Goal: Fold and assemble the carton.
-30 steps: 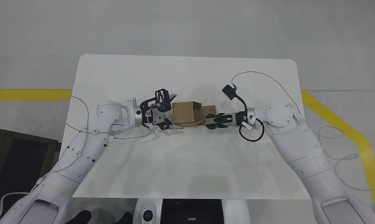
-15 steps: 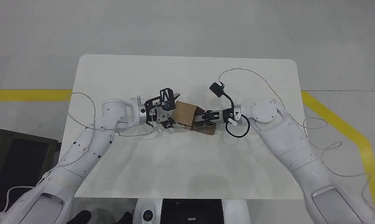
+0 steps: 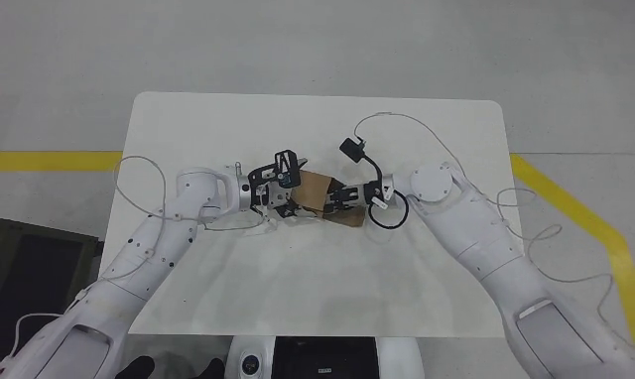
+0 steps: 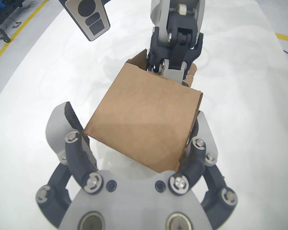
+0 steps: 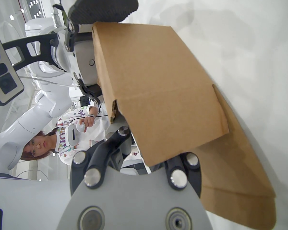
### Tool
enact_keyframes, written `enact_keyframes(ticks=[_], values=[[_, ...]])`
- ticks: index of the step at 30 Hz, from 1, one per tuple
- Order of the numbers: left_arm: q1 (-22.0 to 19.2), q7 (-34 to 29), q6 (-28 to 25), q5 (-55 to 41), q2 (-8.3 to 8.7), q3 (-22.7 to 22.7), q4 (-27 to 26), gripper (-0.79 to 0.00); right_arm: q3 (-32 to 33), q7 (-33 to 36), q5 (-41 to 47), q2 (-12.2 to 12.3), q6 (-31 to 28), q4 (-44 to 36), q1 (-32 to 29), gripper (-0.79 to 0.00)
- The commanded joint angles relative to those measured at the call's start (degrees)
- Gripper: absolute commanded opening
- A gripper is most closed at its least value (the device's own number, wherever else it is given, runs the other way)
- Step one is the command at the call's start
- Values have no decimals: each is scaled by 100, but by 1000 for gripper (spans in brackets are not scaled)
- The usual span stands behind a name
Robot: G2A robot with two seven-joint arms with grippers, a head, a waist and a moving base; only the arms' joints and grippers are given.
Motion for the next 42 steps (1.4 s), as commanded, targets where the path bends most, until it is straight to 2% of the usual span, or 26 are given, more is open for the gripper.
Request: enact_keyframes(ticks=[1,7,12,20,24,31,42], values=[[17,-6,-3,17,3,-25,-20,0,44,77,-54,17,-51,55,26,-785],[66,-14,-16,62,11,-82,-97,0,293,228,-236,142,-29,-9,-47,-785],[109,-34,-7,103,13,-119,-158,0,675,387,-430,336,94,-340,-277,-785],[157,-71,-10,113,14,-178,-211,0,1215,66,-823,562,423,-827,-578,-785],[174,-92,-25,107,9,-192,-244,0,1134,-47,-843,526,407,-800,-493,-785],[187,-120,-39,115,3,-226,-250,0,686,249,-971,389,241,-584,-183,-785],[210,-152,-66,145,-11,-251,-277,0,419,323,-800,280,477,-602,-178,-785]])
